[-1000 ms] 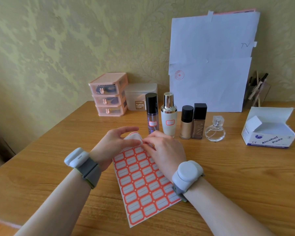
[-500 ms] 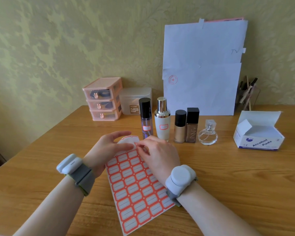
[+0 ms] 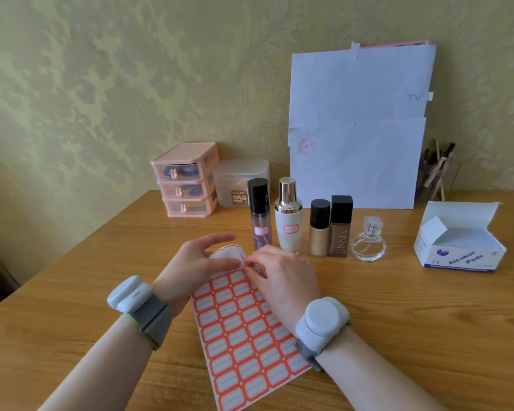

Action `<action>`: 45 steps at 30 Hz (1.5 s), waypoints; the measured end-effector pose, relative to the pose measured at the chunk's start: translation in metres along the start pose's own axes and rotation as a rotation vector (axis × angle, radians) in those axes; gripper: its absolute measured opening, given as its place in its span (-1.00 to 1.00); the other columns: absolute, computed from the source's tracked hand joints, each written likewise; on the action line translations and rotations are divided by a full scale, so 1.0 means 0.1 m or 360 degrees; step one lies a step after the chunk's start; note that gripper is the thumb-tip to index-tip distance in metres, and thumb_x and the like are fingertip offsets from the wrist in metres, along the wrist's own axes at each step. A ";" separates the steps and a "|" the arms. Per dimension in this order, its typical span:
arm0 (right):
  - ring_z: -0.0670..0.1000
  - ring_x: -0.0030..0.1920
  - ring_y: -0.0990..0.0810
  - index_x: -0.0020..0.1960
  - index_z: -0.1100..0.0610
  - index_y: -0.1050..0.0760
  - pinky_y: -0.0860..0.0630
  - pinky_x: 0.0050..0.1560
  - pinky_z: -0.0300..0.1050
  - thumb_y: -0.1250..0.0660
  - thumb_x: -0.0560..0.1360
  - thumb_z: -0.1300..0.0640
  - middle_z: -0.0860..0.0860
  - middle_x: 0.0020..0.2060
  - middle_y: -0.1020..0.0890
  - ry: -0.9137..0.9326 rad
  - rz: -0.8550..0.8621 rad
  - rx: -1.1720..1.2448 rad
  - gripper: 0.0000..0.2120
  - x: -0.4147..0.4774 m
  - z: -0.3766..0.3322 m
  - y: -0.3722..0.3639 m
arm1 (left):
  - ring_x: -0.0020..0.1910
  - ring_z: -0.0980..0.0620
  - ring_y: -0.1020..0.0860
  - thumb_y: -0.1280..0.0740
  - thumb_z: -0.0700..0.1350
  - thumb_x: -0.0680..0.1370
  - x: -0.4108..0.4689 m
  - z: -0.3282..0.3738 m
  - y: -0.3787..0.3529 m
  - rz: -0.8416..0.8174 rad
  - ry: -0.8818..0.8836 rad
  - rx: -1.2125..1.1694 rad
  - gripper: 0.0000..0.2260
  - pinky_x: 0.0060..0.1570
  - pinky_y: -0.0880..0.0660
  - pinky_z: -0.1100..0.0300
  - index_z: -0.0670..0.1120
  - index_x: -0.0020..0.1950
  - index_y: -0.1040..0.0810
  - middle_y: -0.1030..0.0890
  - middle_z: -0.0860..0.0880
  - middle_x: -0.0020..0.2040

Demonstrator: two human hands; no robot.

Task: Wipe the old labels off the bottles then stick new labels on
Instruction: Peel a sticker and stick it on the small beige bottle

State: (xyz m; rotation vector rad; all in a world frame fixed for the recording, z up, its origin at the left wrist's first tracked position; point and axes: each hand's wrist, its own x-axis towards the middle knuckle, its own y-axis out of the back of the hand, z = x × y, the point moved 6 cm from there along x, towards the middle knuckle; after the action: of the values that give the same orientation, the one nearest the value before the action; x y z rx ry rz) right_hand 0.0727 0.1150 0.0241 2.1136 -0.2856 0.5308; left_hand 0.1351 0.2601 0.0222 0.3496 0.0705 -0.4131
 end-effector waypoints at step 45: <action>-0.04 -0.13 -0.61 0.03 0.02 -0.65 -0.57 -0.21 -0.07 -0.24 0.63 0.00 -0.11 -0.05 -0.66 0.0087 0.0117 -0.0048 -0.78 0.01 -0.02 0.08 | -0.20 -0.09 -0.74 -0.46 -0.18 0.53 -0.03 0.04 -0.03 0.0088 -0.0135 -0.0012 -0.55 -0.32 -0.64 0.19 0.17 0.33 -0.44 -0.75 -0.07 -0.14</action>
State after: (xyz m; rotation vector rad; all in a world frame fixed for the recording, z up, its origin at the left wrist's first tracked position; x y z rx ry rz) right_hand 0.0703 0.1120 0.0315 2.0622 -0.3393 0.6230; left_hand 0.1312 0.2573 0.0254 0.3253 -0.0204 -0.3725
